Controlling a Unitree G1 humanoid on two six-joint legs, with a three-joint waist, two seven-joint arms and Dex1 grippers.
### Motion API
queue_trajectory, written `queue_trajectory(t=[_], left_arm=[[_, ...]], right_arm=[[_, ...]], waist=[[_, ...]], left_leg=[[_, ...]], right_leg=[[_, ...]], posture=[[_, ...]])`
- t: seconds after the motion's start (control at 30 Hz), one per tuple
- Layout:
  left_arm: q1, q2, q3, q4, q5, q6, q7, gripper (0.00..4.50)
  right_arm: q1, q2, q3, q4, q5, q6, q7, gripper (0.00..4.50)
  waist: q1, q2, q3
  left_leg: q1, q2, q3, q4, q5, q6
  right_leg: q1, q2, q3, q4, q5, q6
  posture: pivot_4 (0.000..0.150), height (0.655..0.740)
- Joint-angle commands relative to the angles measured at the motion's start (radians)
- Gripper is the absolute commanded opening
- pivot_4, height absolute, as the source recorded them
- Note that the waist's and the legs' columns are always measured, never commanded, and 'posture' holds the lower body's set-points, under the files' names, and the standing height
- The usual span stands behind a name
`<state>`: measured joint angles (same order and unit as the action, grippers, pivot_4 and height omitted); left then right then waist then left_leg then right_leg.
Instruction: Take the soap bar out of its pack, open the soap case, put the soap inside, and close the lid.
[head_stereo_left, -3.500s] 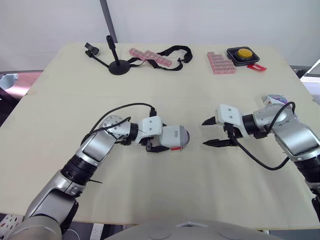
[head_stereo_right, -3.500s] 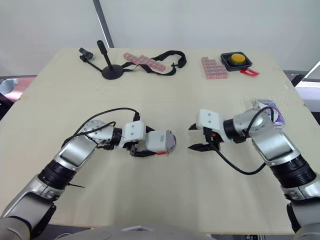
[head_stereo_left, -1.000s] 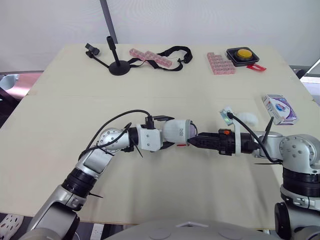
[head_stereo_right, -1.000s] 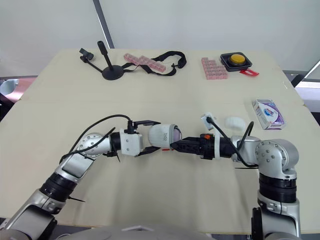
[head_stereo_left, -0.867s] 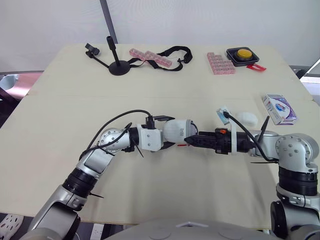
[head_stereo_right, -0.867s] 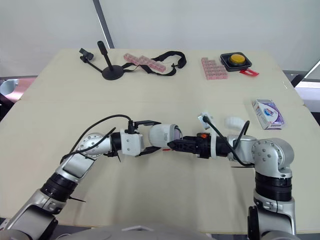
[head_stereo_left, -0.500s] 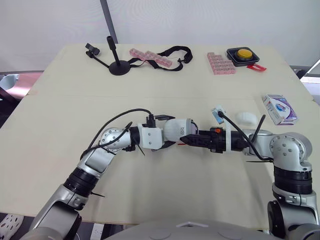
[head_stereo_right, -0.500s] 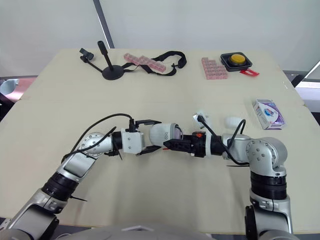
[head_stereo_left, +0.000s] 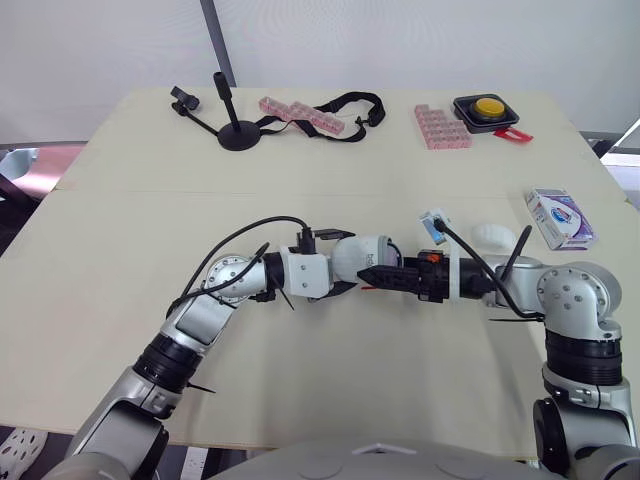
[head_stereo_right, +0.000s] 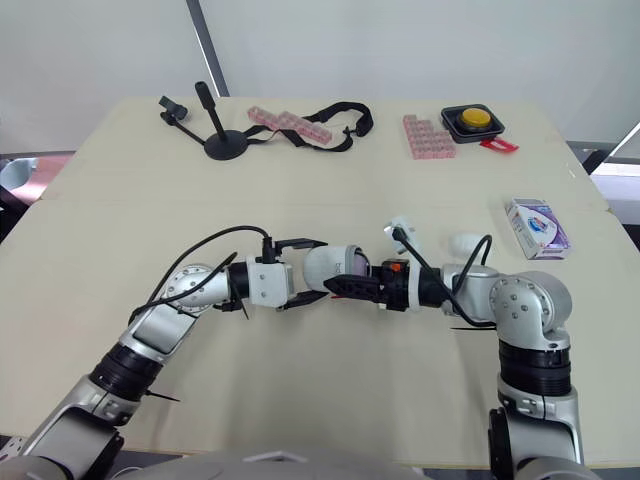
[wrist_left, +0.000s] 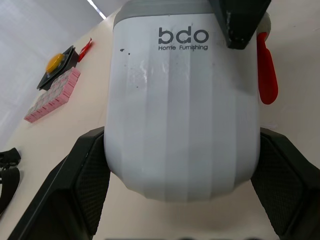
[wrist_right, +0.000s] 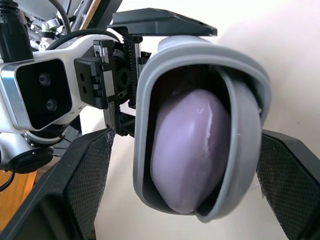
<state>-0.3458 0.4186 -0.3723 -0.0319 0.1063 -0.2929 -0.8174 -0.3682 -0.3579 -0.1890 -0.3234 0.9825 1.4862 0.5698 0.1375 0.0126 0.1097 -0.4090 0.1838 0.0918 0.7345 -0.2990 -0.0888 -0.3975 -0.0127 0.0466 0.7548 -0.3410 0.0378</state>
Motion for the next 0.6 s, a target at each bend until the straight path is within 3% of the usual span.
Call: queue_trajectory(t=[0.03, 0.17, 0.43, 0.6], left_arm=[[-0.016, 0.0, 0.015, -0.042, -0.023, -0.011, 0.001, 3.73], [-0.015, -0.001, 0.014, -0.043, -0.022, -0.009, 0.002, 3.73], [-0.016, -0.005, 0.011, -0.041, -0.017, -0.009, 0.004, 3.73], [-0.016, -0.008, 0.011, -0.04, -0.017, -0.006, 0.005, 3.73]], right_arm=[[-0.021, -0.004, -0.002, -0.006, 0.031, -0.013, 0.003, 4.44], [-0.021, -0.006, 0.005, 0.002, 0.029, -0.021, 0.003, 4.44], [-0.02, -0.007, 0.019, 0.014, 0.026, -0.042, -0.003, 2.05], [-0.01, -0.02, 0.032, 0.009, 0.021, -0.05, 0.003, 2.05]], waist=[[0.0, 0.0, 0.0], [0.0, 0.0, 0.0], [0.0, 0.0, 0.0], [0.0, 0.0, 0.0]], left_leg=[[0.0, 0.0, 0.0, 0.0, 0.0, 0.0], [0.0, 0.0, 0.0, 0.0, 0.0, 0.0], [0.0, 0.0, 0.0, 0.0, 0.0, 0.0], [0.0, 0.0, 0.0, 0.0, 0.0, 0.0]], right_leg=[[0.0, 0.0, 0.0, 0.0, 0.0, 0.0], [0.0, 0.0, 0.0, 0.0, 0.0, 0.0], [0.0, 0.0, 0.0, 0.0, 0.0, 0.0], [0.0, 0.0, 0.0, 0.0, 0.0, 0.0]], posture=[[0.15, 0.7096], [0.15, 0.7096], [0.15, 0.7096], [0.15, 0.7096]])
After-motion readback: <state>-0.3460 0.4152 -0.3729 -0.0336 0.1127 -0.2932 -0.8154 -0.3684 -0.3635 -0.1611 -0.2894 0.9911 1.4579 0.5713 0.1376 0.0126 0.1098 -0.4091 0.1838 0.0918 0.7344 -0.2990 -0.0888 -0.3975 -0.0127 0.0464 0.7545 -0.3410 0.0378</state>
